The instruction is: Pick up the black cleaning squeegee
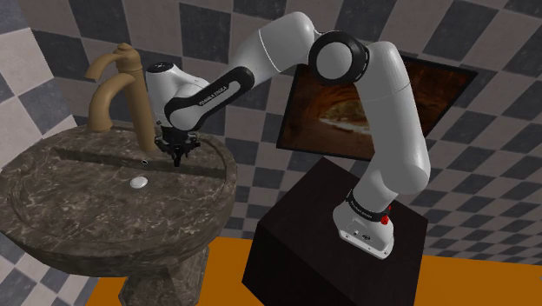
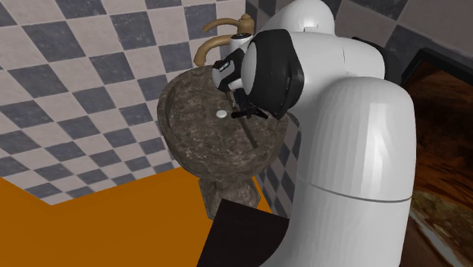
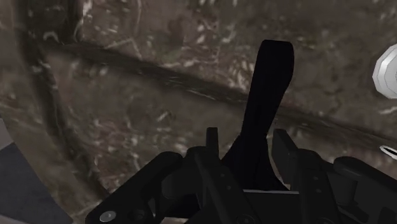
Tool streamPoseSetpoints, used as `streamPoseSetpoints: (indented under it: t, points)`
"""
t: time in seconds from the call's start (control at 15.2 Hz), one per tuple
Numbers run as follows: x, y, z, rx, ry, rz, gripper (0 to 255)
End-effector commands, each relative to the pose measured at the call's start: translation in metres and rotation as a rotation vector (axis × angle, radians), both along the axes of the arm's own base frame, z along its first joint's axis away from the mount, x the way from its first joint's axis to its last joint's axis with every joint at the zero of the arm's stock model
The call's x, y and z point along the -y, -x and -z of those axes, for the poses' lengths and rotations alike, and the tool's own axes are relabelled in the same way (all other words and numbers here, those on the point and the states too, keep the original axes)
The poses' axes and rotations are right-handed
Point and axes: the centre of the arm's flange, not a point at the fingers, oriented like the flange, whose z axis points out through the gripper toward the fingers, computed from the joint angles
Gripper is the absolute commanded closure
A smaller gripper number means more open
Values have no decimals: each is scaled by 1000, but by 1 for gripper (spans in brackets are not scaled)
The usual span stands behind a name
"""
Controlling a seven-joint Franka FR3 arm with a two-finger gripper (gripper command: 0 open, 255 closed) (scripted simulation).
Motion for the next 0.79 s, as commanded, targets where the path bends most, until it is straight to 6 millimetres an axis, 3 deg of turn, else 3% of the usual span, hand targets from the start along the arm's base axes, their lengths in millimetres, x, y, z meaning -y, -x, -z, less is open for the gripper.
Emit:
streamPoseSetpoints:
  t: [0.0,0.59,0.73]
  points:
    - [-1,0,-10,0,0,0,255]
    - [-1,0,-57,0,0,0,255]
    - [-1,0,-58,0,0,0,255]
